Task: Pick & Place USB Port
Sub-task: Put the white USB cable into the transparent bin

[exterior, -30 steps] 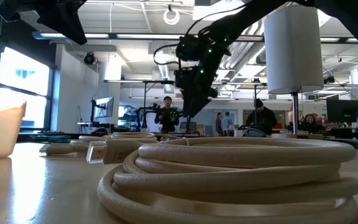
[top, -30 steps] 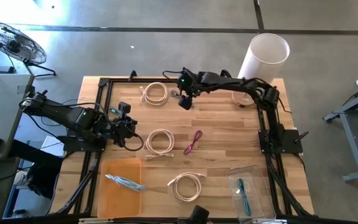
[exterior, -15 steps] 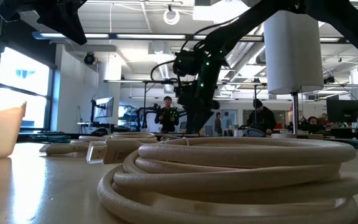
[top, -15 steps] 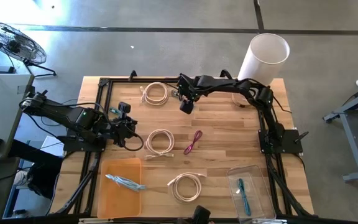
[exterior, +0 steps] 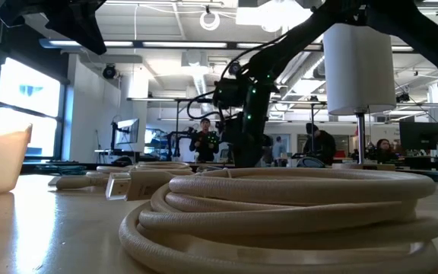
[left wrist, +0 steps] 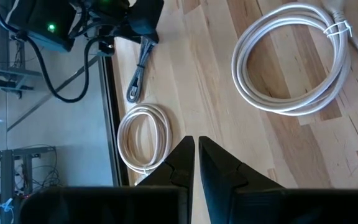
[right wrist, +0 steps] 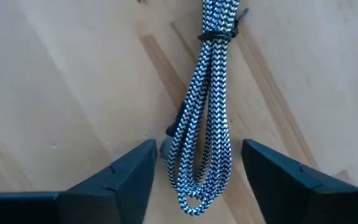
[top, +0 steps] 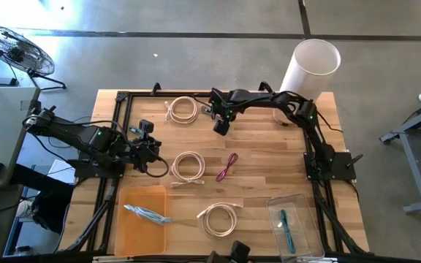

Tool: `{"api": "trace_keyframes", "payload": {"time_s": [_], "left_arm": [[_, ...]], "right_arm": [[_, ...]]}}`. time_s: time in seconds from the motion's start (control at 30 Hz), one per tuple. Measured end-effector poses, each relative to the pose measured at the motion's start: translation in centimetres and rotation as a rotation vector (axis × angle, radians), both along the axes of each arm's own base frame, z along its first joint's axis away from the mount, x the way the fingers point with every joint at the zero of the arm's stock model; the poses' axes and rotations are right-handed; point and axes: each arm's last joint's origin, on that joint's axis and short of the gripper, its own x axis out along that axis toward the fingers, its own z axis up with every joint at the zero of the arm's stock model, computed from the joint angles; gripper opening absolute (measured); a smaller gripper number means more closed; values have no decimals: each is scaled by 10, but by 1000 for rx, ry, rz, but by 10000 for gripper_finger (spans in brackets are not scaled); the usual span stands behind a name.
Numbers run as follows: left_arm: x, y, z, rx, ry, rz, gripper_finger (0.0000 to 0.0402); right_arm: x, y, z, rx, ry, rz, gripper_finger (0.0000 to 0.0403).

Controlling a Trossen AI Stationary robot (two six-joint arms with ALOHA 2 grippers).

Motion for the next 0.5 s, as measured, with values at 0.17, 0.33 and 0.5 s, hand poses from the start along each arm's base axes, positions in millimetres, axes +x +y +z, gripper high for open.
{"api": "trace_keyframes", "payload": {"time_s": [0.17,0.33,0.5], "left_arm": [[0,0,0,1,0,1,19],[0,0,0,1,0,1,19],[0,0,0,-4,2,-2,19]], "right_arm": [[2,5,-1,-4,8,39,118],[9,20,-1,-55,43,113,21],[18,48,11,-222,108,165,12]]}}
